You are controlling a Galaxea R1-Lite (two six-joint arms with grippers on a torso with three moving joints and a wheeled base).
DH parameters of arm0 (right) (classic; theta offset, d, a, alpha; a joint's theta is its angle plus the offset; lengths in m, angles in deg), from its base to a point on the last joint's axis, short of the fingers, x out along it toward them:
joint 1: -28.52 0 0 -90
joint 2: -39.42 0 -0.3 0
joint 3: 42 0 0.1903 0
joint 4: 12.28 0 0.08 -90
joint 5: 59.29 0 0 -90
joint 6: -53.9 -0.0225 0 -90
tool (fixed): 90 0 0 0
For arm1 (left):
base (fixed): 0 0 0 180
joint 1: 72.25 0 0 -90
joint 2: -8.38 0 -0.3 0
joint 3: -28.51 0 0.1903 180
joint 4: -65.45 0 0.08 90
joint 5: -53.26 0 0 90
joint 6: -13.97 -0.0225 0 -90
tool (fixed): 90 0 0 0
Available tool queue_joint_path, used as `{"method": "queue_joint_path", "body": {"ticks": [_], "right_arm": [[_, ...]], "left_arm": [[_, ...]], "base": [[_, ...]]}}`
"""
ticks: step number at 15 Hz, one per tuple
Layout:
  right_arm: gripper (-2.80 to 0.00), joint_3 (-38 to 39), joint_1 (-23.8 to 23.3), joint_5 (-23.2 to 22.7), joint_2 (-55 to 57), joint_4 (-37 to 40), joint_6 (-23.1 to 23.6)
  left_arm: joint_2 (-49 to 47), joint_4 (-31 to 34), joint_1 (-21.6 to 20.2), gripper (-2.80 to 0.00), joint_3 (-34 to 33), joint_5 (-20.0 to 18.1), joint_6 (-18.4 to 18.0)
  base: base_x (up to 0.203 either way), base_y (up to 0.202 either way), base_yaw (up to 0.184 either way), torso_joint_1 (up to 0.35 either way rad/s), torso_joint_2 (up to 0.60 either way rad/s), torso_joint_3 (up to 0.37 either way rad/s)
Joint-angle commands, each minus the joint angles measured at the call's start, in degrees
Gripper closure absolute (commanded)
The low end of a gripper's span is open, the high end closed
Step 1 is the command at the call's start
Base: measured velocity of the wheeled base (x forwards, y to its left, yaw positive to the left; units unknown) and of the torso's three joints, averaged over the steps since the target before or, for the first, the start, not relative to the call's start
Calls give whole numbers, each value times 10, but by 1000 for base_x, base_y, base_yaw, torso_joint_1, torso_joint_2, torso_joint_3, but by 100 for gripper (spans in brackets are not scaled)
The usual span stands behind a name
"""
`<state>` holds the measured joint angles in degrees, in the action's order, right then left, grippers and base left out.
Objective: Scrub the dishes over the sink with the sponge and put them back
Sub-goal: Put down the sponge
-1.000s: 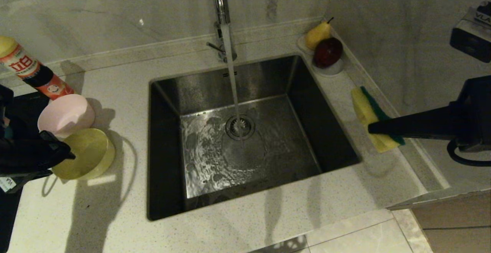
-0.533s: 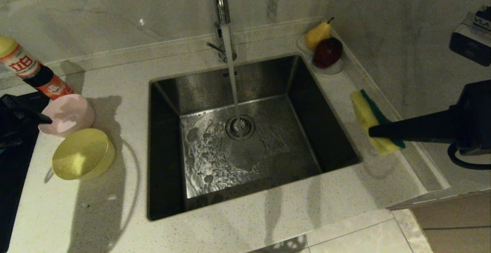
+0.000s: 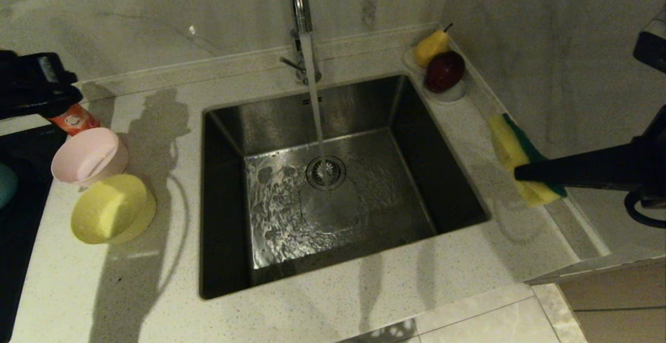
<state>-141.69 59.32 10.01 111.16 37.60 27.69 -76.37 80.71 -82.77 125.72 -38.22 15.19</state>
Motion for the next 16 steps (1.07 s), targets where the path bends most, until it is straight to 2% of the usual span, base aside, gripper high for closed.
{"method": "queue_joint_path", "body": {"ticks": [1,6,9,10,12,13,15,16], "right_arm": [[0,1,0,-1,-6,1,-2],[0,1,-4,0,-12,4,-2],[0,5,-8,0,-18,4,-2],[0,6,-8,0,-20,4,-2],[0,8,-8,0,-26,4,-1],[0,11,-8,0,-27,3,-1],[0,15,-8,0,-27,2,-1],[0,16,-8,0,-23,3,-2]], "left_arm": [[-9,-80,66,0,-33,1,-55],[160,-98,200,0,-135,2,-95],[279,-77,233,0,-181,12,-105],[320,-62,236,0,-190,44,-108],[377,-40,239,0,-205,151,-107],[402,-33,239,0,-217,186,-106],[451,-26,220,0,-260,232,-105],[469,-21,188,0,-278,242,-105]], "base": [[0,0,0,0,0,0],[0,0,0,0,0,0],[0,0,0,0,0,0],[0,0,0,0,0,0],[0,0,0,0,0,0],[0,0,0,0,0,0],[0,0,0,0,0,0],[0,0,0,0,0,0]]}}
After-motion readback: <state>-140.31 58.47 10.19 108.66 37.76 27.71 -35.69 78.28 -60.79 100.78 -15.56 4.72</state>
